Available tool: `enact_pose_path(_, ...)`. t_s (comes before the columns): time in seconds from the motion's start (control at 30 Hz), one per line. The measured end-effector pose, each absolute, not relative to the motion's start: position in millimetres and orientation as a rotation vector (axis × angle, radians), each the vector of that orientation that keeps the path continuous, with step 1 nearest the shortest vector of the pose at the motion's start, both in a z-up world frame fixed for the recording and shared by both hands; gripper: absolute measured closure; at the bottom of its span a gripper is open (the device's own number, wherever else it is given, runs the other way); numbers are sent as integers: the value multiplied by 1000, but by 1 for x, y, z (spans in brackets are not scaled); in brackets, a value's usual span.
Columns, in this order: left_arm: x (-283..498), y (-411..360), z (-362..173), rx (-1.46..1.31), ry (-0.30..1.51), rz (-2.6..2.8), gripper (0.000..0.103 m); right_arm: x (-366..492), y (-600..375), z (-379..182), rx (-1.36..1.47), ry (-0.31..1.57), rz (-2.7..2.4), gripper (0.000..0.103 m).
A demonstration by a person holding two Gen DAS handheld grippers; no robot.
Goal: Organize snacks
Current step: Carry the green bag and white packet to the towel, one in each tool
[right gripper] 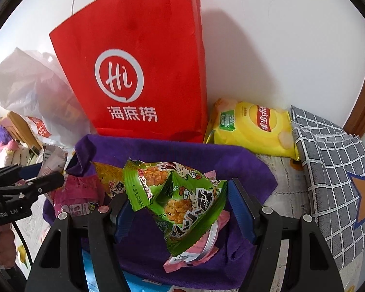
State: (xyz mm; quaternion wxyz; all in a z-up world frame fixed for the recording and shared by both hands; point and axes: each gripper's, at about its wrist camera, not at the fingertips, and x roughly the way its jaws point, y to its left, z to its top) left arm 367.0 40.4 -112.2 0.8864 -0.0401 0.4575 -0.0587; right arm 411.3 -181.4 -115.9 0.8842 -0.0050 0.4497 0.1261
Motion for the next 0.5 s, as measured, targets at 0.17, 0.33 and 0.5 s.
enact_pose_path(0.17,367,43,-111,-90,950,-125,51,413,-184,-119,-9,940,255,32)
enact_pose_path(0.33,367,53,-106,-112,938,-110,51,415,-192,-118,4,937,230,32)
enact_pose_path(0.5,368,58,-105,-125,936,-104,51,415,-190,-119,-1,944,248,32)
